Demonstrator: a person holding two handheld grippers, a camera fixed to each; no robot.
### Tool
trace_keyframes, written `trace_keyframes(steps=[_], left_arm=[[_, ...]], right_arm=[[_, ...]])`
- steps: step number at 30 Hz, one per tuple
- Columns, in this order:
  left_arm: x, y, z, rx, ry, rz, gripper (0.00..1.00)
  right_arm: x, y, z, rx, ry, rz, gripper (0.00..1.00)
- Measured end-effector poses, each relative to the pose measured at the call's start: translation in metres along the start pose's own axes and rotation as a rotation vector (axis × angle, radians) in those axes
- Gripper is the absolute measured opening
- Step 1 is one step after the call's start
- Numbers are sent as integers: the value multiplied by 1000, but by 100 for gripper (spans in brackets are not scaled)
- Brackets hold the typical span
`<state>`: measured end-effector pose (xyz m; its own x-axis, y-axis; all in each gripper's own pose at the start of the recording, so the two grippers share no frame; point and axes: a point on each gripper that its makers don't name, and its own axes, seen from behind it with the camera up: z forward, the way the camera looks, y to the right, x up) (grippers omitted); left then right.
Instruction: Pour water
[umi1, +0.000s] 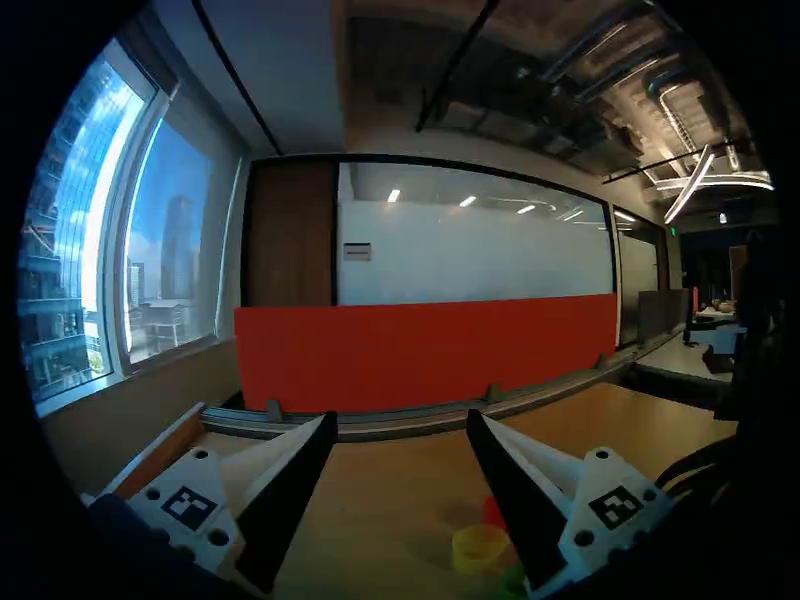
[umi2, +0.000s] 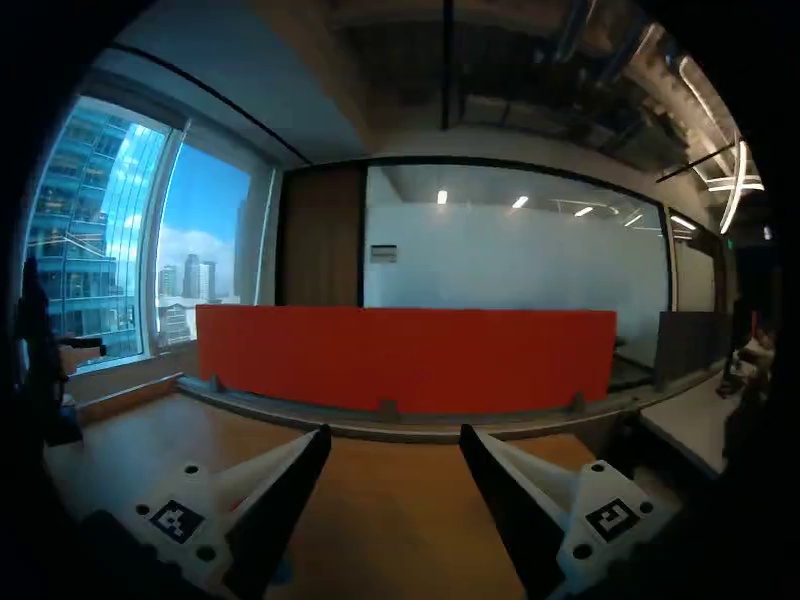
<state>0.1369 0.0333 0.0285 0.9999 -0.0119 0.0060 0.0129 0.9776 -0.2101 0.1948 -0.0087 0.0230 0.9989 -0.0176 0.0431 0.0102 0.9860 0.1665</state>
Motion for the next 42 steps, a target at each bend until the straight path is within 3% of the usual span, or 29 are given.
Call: trace_keyframes(steps=[6, 12, 18, 27, 42], left_arm=[[-10, 17, 2, -84, -26, 13, 96], [-11, 32, 0, -154, -29, 63, 96], [-5, 57, -5, -268, -22, 58, 96], [-13, 74, -10, -353, -60, 76, 96], [-54, 89, -17, -468, -161, 63, 96]], right_arm=[[3, -22, 2, 105, 2, -12, 100], [11, -61, -4, 256, 11, -55, 100], [11, -88, -8, 383, 2, -78, 100], [2, -99, -10, 464, -49, -104, 100], [-41, -100, -15, 551, -193, -138, 100]])
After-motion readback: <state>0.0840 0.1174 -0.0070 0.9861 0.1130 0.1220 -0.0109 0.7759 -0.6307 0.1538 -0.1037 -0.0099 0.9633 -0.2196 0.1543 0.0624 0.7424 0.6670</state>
